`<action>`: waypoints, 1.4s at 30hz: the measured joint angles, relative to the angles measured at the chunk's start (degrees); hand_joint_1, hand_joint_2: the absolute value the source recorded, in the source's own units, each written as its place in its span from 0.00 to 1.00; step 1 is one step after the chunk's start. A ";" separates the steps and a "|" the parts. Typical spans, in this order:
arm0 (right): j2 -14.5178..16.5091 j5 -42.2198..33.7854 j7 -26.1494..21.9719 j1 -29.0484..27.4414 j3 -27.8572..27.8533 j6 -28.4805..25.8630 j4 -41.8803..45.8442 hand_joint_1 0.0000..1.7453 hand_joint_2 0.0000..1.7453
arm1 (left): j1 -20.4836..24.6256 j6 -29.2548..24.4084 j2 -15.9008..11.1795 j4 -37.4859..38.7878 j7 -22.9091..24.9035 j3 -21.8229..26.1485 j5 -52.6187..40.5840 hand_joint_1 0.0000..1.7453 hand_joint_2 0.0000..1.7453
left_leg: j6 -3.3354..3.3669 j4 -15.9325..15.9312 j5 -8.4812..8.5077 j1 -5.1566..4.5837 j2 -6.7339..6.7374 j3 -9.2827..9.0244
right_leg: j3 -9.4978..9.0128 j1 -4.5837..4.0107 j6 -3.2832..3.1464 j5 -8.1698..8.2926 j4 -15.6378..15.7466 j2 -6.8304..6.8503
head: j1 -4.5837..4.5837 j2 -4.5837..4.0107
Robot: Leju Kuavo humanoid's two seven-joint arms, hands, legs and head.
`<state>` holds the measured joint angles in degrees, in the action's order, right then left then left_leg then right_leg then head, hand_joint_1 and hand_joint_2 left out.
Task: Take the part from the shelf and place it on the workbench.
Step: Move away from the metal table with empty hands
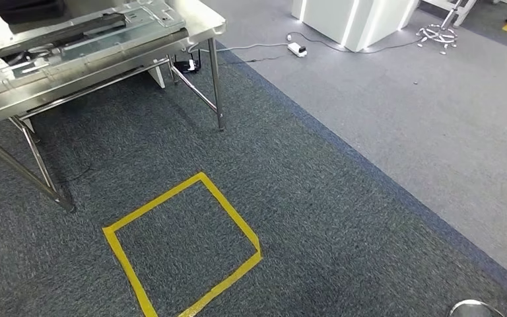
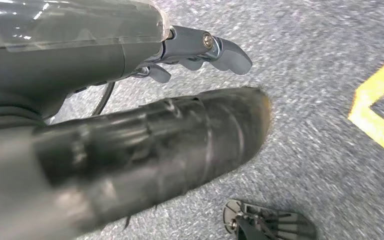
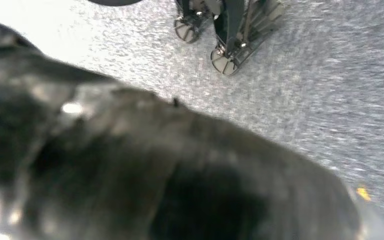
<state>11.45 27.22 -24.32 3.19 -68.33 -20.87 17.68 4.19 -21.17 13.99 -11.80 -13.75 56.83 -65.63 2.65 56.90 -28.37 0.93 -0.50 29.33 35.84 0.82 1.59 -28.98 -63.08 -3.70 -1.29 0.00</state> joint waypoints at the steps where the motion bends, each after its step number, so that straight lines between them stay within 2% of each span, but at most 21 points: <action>1: 0.00 0.06 0.13 0.09 0.01 0.02 -0.05 0.00 0.00 | -0.07 0.00 0.02 0.00 -0.07 0.00 0.00 0.00 0.00 | 0.20 -0.03 0.04 -0.16 0.78 0.13 | 1.77 -0.08 0.11 -2.07 -3.67 1.69 | -0.05 0.00; 3: 0.00 0.20 0.34 0.15 0.01 0.12 -0.16 0.00 0.00 | -0.24 0.00 0.03 0.00 -0.11 0.00 0.01 0.00 0.00 | 0.32 0.04 0.00 -0.42 2.48 0.41 | 4.77 0.01 0.35 -4.83 -10.23 2.99 | -0.06 0.00; 4: 0.00 0.32 0.43 0.11 0.01 0.21 -0.22 0.00 0.00 | -0.28 0.01 0.03 0.00 -0.12 0.00 0.02 0.00 0.00 | 0.33 0.07 -0.05 -0.49 3.30 0.49 | 4.89 0.04 0.40 -4.69 -10.97 3.26 | -0.05 0.00; 6: 0.00 0.68 0.66 -0.02 0.01 0.44 -0.32 0.00 0.00 | -0.23 0.02 0.05 0.00 -0.14 0.00 0.03 0.00 0.00 | 0.19 0.12 -0.19 -0.53 4.71 0.46 | 1.70 0.01 0.24 -1.90 -6.00 4.15 | -0.06 0.00; 9: 0.00 1.02 1.02 0.07 0.04 0.75 -0.37 0.00 0.00 | -0.18 0.02 0.09 0.00 -0.16 0.00 0.07 0.00 0.00 | -0.54 0.25 -0.65 -0.80 6.39 0.00 | -4.00 -0.50 -0.68 1.17 4.24 7.27 | -0.04 0.00; 12: 0.01 1.08 1.10 -0.03 0.07 0.78 -0.42 0.00 0.00 | 0.13 0.04 0.11 0.00 -0.19 0.00 0.08 0.00 0.00 | -1.52 0.24 -1.07 -0.82 7.65 -0.61 | -4.38 -0.69 -1.58 1.40 5.35 6.39 | -0.04 0.00; 14: 0.04 1.14 1.11 0.01 0.08 0.83 -0.48 0.00 0.00 | 0.23 0.04 0.12 0.00 -0.20 0.00 0.08 0.00 0.00 | -2.23 1.72 -2.38 -0.64 5.70 -0.28 | -4.56 -0.34 -2.24 1.89 5.82 5.22 | 0.01 0.00; 16: 0.07 1.22 1.12 0.17 0.09 0.93 -0.53 0.00 0.00 | 0.07 0.05 0.13 0.00 -0.21 0.02 0.10 0.00 0.00 | -2.78 7.59 -5.93 -0.39 2.33 2.28 | -4.57 -0.19 -2.70 2.25 6.08 4.03 | 0.07 0.00; 18: 0.07 1.38 1.15 0.19 0.09 1.01 -0.56 0.00 0.00 | -0.17 0.09 0.12 0.00 -0.21 0.04 0.15 0.00 0.00 | -3.04 15.06 -8.97 -0.28 1.11 5.88 | -4.39 -0.25 -2.87 2.31 6.03 2.58 | 0.09 0.00; 19: 0.07 1.48 1.18 0.16 0.09 1.03 -0.59 0.00 0.00 | -0.26 0.12 0.12 0.00 -0.21 0.04 0.19 0.00 0.00 | -3.10 16.80 -8.97 -0.26 1.00 6.86 | -4.38 -0.27 -2.87 2.31 5.99 1.77 | 0.09 0.00; 21: 0.07 1.62 1.26 0.14 0.11 1.04 -0.66 0.00 0.00 | -0.32 0.15 0.12 0.00 -0.21 0.04 0.21 0.00 0.00 | -3.04 13.38 -5.51 -0.17 0.63 5.68 | -4.49 -0.26 -2.80 2.27 5.83 0.11 | 0.09 0.00; 23: 0.08 1.71 1.31 0.21 0.16 1.20 -0.73 0.00 0.00 | -0.41 0.17 0.11 0.00 -0.23 0.09 0.23 0.00 0.00 | -2.66 5.44 -1.40 0.01 -1.70 2.48 | -4.44 -0.29 -2.47 2.11 5.44 -1.41 | 0.08 0.00; 25: 0.10 1.81 1.33 0.29 0.21 1.56 -0.79 0.00 0.00 | -0.40 0.19 0.09 0.00 -0.30 0.16 0.25 0.00 0.00 | -2.13 1.37 -0.21 -0.01 -3.66 0.97 | -4.00 -0.25 -1.78 2.05 5.08 -2.70 | 0.08 0.00; 27: 0.10 1.89 1.36 0.15 0.22 1.80 -0.83 0.00 0.00 | -0.14 0.22 0.09 0.00 -0.40 0.20 0.26 0.00 0.00 | -1.50 1.02 -0.29 -0.16 -3.09 0.79 | -3.51 -0.11 -0.93 2.25 5.13 -3.87 | 0.09 0.00; 28: 0.10 1.90 1.37 0.03 0.23 1.83 -0.84 0.00 0.00 | -0.01 0.24 0.10 0.00 -0.45 0.21 0.26 0.00 0.00 | -1.05 0.73 -0.09 -0.12 -2.40 0.61 | -3.29 -0.06 -0.63 2.13 4.90 -3.53 | 0.08 0.00; 30: 0.09 1.91 1.40 0.07 0.24 1.83 -0.86 0.00 0.00 | -0.03 0.30 0.12 0.00 -0.56 0.23 0.27 0.00 0.00 | -0.15 0.10 0.33 0.00 -0.86 0.38 | -1.69 -0.16 -0.25 0.17 1.79 -0.73 | -0.01 0.00; 32: 0.09 1.97 1.47 0.27 0.26 1.87 -0.90 0.00 0.00 | -0.19 0.34 0.12 0.00 -0.66 0.28 0.31 0.00 0.00 | 0.34 -0.04 0.35 -0.20 0.84 0.40 | 1.82 -0.11 0.06 -3.53 -5.42 2.30 | -0.07 0.00; 34: 0.09 2.06 1.51 0.31 0.30 1.93 -0.95 0.00 0.00 | -0.27 0.35 0.11 0.00 -0.67 0.37 0.39 0.00 0.00 | 0.43 0.02 0.19 -0.36 2.53 0.44 | 4.55 0.13 0.41 -5.24 -10.98 3.09 | -0.05 0.00; 36: 0.09 2.09 1.53 0.25 0.31 1.98 -0.99 0.00 0.00 | -0.17 0.37 0.11 0.00 -0.67 0.46 0.43 0.00 0.00 | 0.27 0.11 -0.07 -0.39 3.98 0.28 | 2.98 0.33 0.55 -2.81 -8.26 3.69 | -0.06 0.00; 39: 0.07 2.24 1.57 0.36 0.41 2.12 -1.01 0.00 0.00 | -0.06 0.51 0.13 0.00 -0.71 0.57 0.47 0.00 0.00 | -0.58 0.34 -0.74 -0.64 5.68 -0.20 | -2.91 0.01 -0.01 1.47 2.70 6.92 | -0.04 0.00; 42: -0.01 2.73 1.68 0.39 0.69 2.58 -1.04 0.00 0.00 | 0.21 0.75 0.12 0.00 -0.75 0.67 0.64 0.00 0.00 | -1.57 0.37 -1.23 -0.81 7.19 -0.71 | -3.56 -0.49 -1.03 1.63 4.70 6.67 | 0.04 0.00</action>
<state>11.45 29.95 -22.64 3.58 -67.64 -18.29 16.64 4.41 -20.42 14.11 -11.80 -14.51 57.49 -64.99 1.08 57.28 -29.61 0.12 6.69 28.62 32.28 0.33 0.56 -27.35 -58.38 2.98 -1.25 0.00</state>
